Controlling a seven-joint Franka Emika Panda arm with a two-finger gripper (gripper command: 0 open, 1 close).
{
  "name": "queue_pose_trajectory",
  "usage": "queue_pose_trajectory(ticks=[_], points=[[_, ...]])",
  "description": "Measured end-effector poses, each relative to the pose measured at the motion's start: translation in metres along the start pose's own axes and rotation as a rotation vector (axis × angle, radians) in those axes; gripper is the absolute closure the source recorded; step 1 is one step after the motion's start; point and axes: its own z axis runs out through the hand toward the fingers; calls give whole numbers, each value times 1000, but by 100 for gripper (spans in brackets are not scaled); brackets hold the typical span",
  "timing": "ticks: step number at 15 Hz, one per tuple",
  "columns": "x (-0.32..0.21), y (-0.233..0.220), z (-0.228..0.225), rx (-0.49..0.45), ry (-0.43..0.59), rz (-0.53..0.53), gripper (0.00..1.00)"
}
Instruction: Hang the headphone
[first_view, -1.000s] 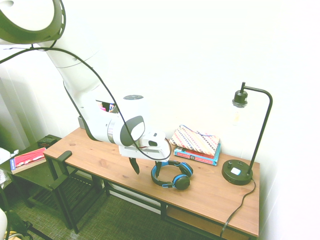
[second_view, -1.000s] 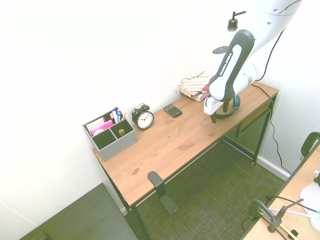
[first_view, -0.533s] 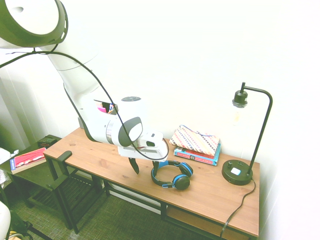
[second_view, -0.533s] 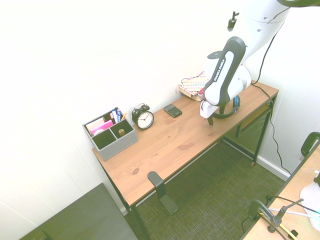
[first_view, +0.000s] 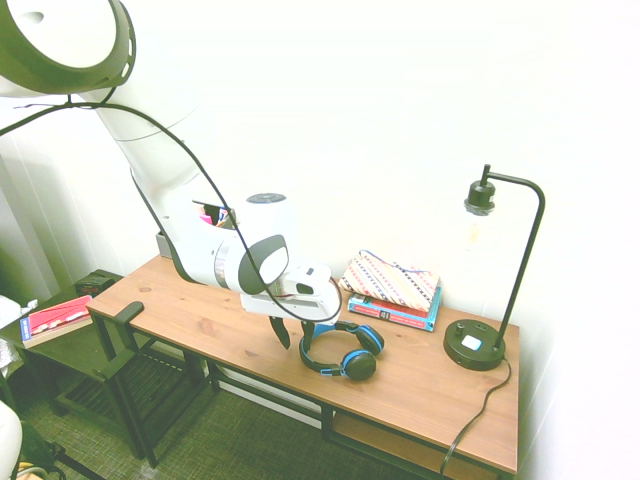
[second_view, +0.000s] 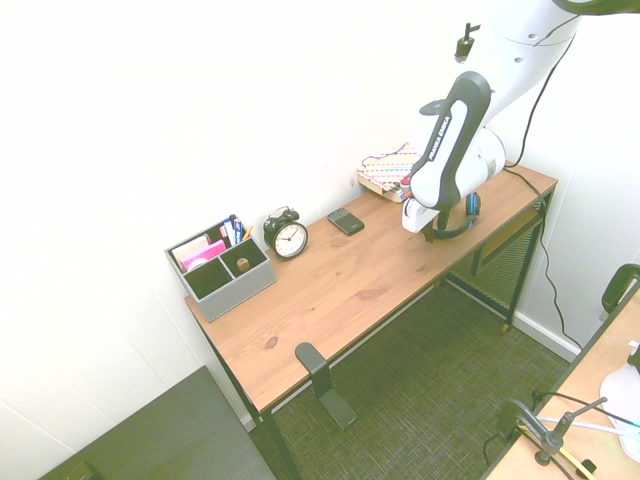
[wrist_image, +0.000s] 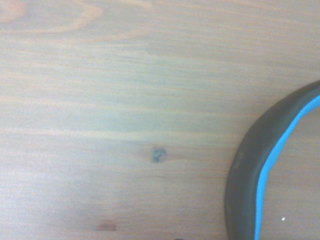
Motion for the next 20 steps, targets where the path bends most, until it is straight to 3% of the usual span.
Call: queue_pose_trajectory(ticks=[10,13,17,20], points=[[6,16,4,-11,0,40,100],[6,18,-4,-15,-40,88,100],[-4,-6,-85,11,-97,110,100],[-51,-41,-158,14,-160,68,100]])
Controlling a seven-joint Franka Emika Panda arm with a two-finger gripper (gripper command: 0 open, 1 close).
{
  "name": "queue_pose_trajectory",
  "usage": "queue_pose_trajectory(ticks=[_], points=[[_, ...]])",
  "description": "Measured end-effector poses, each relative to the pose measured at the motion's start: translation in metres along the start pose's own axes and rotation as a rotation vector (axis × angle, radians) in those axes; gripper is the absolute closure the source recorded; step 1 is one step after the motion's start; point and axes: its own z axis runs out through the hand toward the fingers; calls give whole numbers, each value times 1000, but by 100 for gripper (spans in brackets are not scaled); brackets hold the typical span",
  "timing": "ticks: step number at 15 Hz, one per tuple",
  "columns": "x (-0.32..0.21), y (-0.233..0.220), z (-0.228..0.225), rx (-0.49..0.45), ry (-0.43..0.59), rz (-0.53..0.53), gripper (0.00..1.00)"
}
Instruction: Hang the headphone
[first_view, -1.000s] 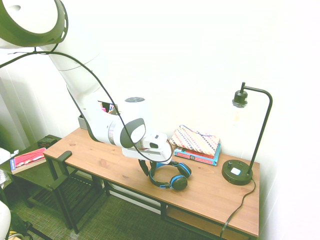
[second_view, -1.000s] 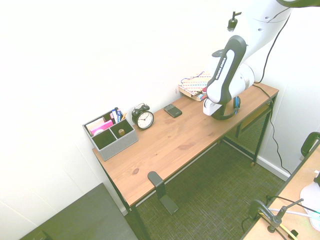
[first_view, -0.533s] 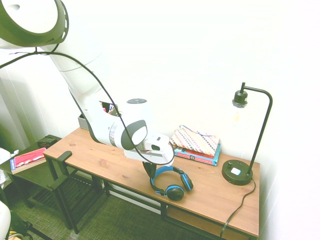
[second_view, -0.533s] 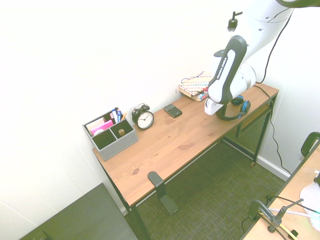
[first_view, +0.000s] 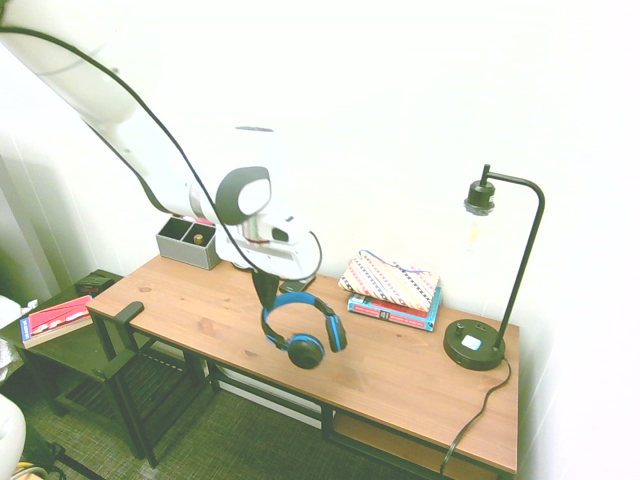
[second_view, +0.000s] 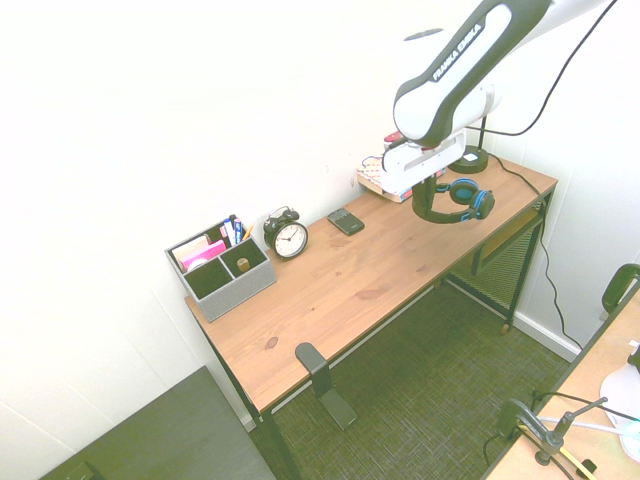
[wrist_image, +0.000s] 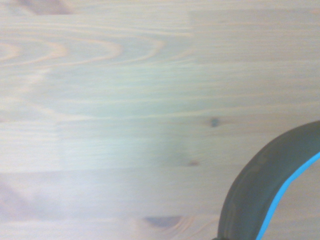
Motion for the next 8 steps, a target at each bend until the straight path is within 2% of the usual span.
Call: queue_pose_trajectory(ticks=[3,8], points=[[-89,-27,-35,-15,-34,-84,100],[-201,-63,-22,-24,-23,-156,100]])
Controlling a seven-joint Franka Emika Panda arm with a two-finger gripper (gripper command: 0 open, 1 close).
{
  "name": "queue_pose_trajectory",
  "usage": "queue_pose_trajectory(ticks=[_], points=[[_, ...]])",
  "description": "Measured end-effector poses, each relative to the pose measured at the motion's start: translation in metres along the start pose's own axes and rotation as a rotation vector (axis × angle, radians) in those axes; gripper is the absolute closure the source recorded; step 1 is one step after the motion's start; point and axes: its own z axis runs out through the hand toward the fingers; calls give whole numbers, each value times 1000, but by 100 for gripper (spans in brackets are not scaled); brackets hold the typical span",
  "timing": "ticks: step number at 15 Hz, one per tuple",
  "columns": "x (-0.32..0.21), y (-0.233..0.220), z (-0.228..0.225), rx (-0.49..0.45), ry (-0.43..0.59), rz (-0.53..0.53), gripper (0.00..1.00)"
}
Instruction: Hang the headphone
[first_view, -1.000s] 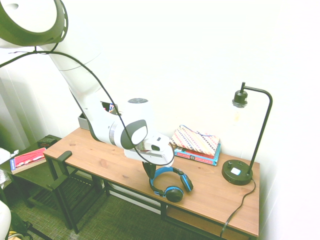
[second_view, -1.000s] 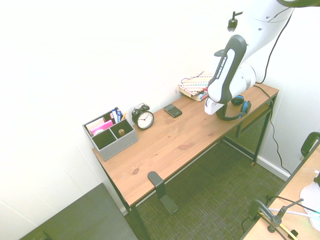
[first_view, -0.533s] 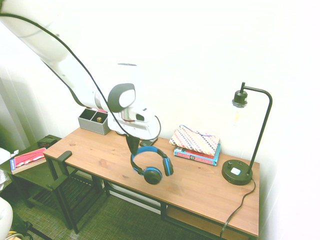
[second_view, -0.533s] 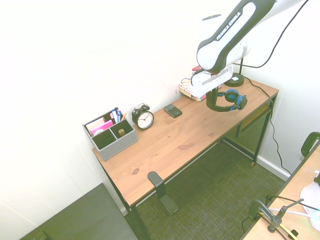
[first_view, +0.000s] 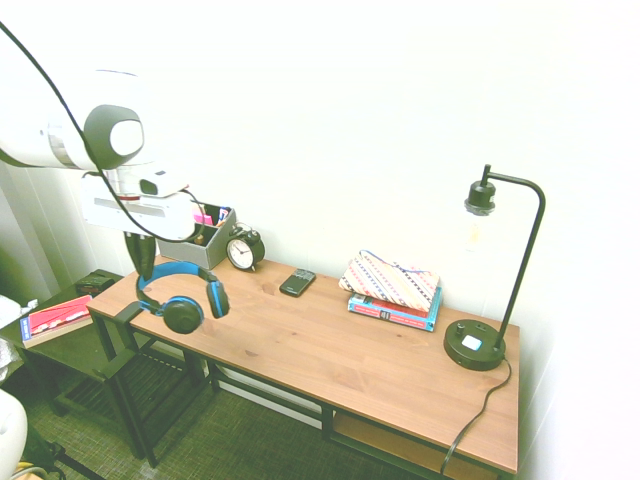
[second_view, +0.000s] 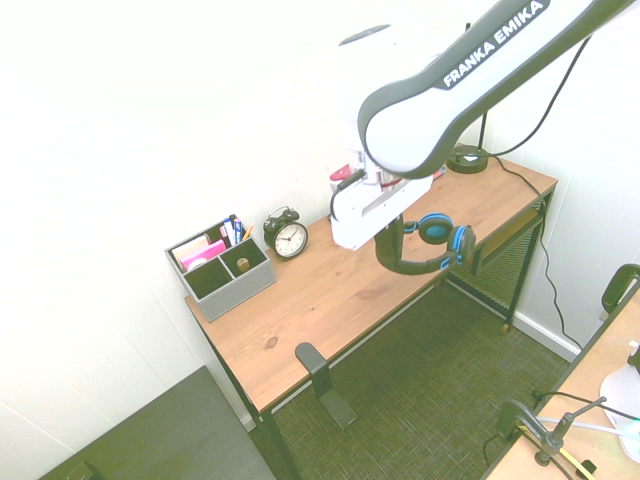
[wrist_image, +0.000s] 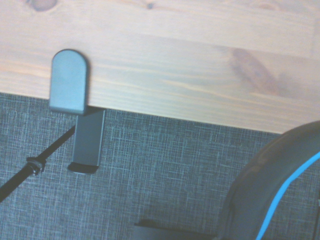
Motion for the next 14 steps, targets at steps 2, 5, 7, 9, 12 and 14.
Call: queue_pose_trajectory(ticks=[2,5,7,9,12,14], points=[[-32,-18,27,33,31,10,100],[-86,-45,80,73,40,13,100],[-108,-59,111,79,-1,-9,100],[-121,-70,132,69,-29,-19,100],[-137,-86,161,53,-65,-48,100],[-138,-98,186,46,-79,-51,100]])
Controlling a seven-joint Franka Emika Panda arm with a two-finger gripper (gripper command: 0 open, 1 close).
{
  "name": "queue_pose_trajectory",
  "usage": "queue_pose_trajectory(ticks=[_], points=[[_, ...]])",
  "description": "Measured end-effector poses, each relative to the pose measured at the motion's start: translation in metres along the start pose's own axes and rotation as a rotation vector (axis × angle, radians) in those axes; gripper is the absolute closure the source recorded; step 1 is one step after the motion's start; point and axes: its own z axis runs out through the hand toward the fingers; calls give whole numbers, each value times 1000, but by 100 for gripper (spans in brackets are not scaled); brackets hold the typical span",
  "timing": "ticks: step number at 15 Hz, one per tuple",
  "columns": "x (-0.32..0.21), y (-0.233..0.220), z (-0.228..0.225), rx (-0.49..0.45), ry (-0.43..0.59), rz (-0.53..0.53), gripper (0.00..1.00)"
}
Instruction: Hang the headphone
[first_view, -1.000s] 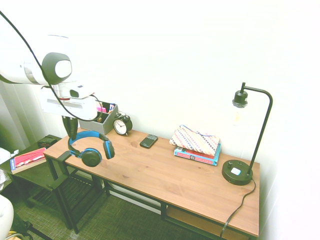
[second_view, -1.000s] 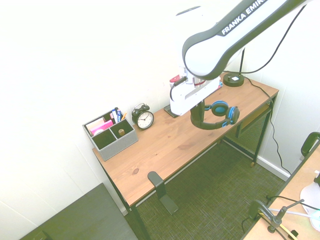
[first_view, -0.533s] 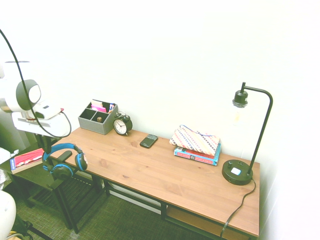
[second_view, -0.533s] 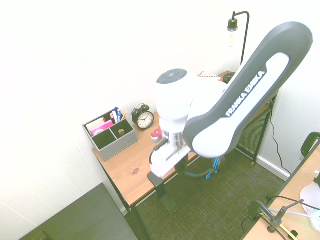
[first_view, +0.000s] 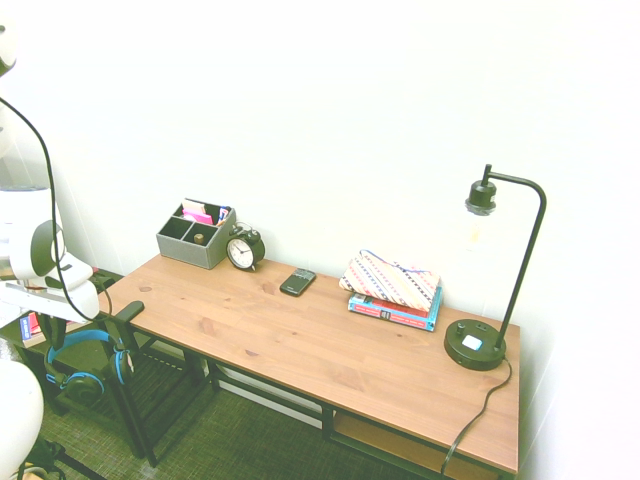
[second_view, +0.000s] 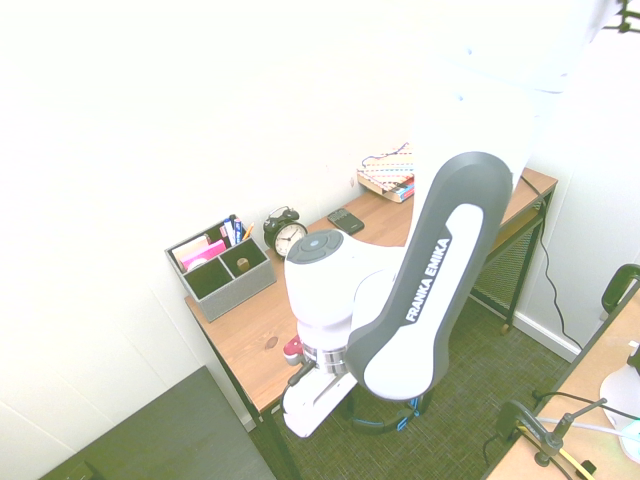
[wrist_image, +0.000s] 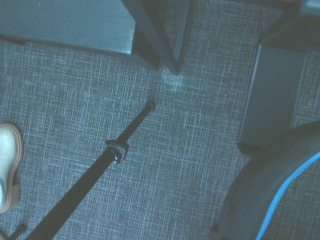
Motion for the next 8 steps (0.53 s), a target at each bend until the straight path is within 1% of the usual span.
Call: queue_pose_trajectory(ticks=[2,4,6,8], points=[[9,-11,27,-11,4,-2,100],[13,-23,48,-21,14,-27,100],[18,-36,59,-21,35,-47,100],[24,-46,66,-17,46,-43,100]])
